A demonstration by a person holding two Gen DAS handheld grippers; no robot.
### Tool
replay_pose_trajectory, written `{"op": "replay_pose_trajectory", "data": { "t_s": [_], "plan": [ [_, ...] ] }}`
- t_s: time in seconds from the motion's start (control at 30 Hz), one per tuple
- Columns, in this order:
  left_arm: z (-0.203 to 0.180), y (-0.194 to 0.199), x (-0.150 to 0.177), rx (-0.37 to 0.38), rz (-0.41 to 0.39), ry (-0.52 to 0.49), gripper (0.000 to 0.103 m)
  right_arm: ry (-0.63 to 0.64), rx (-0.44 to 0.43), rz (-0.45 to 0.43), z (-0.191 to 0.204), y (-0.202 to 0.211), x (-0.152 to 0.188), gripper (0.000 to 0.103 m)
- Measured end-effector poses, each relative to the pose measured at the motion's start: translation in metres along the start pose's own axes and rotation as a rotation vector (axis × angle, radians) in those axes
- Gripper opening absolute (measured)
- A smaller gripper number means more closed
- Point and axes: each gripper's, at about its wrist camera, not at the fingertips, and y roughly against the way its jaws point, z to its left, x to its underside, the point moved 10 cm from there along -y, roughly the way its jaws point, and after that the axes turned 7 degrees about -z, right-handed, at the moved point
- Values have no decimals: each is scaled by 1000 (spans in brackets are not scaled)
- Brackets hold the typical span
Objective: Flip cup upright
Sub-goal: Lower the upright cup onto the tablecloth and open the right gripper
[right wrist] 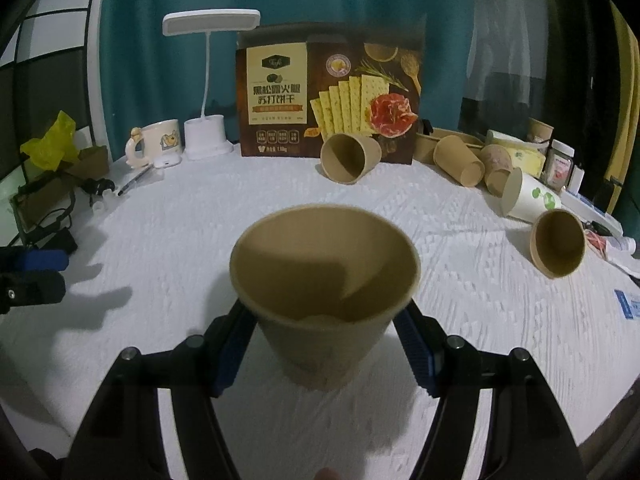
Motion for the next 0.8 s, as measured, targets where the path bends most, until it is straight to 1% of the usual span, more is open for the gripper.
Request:
{"op": "replay_pose_trajectory", "data": {
  "t_s": [0.2,0.27,0.37,0.47,0.53,0.67,0.73,0.8],
  "plan": [
    [-8,1,3,-8,-1,-40,78,-34,10,18,-1,18,12,66],
    [-11,2,4,-24,-4,-67,78,-59,22,19,-5,26,15,66],
    [-19,6,6,-26,-14,-102,78,-103,45,25,-13,40,22,66],
    [-25,9,8,-63,-23,-147,78,-164,46,57,-21,51,31,66],
    [-30,12,9,-81,-38,-177,78,-194,48,64,-25,61,35,66],
    [-41,21,10,-74,-77,-212,78,-227,73,70,-33,80,42,66],
    [-48,26,9,-70,-98,-233,80,-238,84,70,-37,91,45,66],
    [-55,29,8,-63,-116,-253,86,-244,99,66,-41,101,46,66]
  ]
}}
